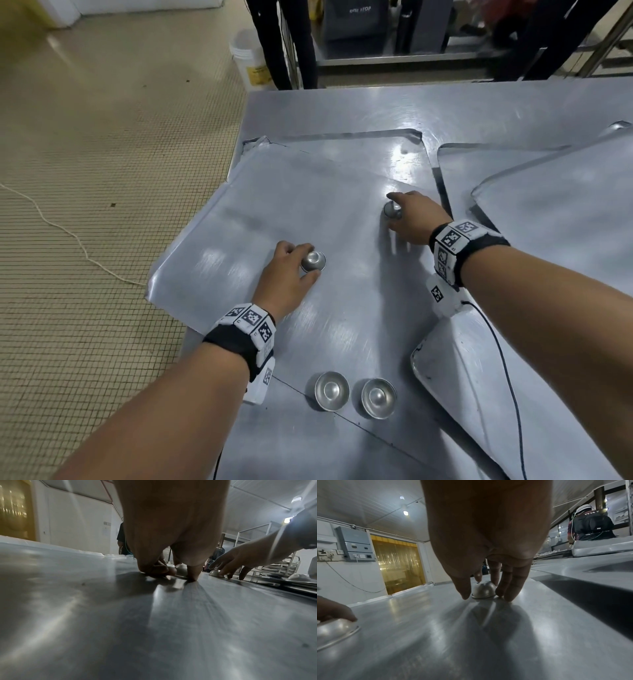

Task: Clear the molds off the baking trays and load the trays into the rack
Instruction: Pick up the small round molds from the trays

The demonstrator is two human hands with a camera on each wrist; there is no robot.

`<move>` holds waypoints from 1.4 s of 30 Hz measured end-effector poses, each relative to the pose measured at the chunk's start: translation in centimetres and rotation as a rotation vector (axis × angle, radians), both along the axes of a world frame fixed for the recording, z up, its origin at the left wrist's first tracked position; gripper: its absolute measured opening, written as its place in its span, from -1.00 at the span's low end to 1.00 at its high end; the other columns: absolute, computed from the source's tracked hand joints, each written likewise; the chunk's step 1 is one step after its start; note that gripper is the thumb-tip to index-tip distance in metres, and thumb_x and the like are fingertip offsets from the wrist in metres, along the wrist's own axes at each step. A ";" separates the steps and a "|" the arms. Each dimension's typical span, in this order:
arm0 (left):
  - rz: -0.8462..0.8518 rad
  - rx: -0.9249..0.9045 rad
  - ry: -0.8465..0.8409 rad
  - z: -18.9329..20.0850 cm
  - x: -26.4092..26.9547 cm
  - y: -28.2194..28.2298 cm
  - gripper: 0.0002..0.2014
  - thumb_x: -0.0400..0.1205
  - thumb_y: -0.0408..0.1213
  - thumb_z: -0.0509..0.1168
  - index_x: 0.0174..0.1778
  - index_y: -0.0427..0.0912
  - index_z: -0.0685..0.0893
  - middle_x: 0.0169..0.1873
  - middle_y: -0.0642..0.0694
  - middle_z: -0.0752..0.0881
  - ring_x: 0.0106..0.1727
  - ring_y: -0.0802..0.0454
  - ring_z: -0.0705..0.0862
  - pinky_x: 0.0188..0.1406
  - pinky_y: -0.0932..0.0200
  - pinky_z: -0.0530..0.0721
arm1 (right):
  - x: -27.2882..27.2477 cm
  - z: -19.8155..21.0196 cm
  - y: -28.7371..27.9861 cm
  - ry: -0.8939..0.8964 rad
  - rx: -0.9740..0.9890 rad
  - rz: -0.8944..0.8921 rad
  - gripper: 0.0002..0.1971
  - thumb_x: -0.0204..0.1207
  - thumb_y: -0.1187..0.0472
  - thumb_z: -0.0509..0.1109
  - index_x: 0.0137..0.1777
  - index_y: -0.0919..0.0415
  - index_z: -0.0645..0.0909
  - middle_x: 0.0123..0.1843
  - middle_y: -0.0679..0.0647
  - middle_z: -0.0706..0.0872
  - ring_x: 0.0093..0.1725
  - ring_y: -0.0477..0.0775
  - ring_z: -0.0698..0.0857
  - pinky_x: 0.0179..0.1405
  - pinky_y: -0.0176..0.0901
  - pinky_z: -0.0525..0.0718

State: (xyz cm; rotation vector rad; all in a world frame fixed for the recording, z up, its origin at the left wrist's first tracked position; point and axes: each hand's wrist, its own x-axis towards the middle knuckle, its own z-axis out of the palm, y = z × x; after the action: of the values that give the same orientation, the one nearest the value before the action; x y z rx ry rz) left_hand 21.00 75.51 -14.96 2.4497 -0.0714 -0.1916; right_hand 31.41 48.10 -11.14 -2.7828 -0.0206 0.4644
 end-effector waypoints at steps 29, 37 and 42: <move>-0.119 -0.020 0.087 2.5 -4.2 0.0 -0.48 0.64 -0.08 0.40 0.53 -0.05 0.53 0.37 0.00 0.50 0.28 0.03 0.62 0.39 0.08 0.57 | -11.4 1.1 3.5 -0.062 0.119 0.031 -0.66 0.58 0.10 0.31 0.30 0.18 0.69 0.23 0.20 0.72 0.19 0.24 0.69 0.14 -0.04 0.61; -0.056 -0.047 0.043 2.8 -6.6 -0.3 -0.58 0.59 -0.13 0.44 0.37 -0.04 0.57 0.26 -0.04 0.56 0.13 -0.01 0.64 0.17 0.15 0.59 | -14.8 1.3 3.5 -0.042 0.245 -0.053 -0.66 0.48 0.08 0.48 0.23 0.14 0.69 0.14 0.07 0.78 0.16 0.13 0.72 0.21 0.00 0.67; -0.029 -0.072 0.026 2.9 -7.5 -0.2 -0.63 0.56 -0.15 0.48 0.25 -0.05 0.61 0.12 0.01 0.67 0.03 0.02 0.68 0.11 0.03 0.70 | -15.7 1.0 3.8 -0.056 0.278 -0.105 -0.70 0.46 0.09 0.50 0.17 0.12 0.67 0.11 0.04 0.77 0.07 0.10 0.72 0.12 -0.04 0.69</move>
State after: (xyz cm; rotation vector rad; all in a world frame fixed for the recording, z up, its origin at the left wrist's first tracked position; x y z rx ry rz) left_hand 13.50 75.29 -12.04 2.3752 -0.1005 -0.2301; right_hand 15.67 51.86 -10.15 -2.5088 0.0444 0.3289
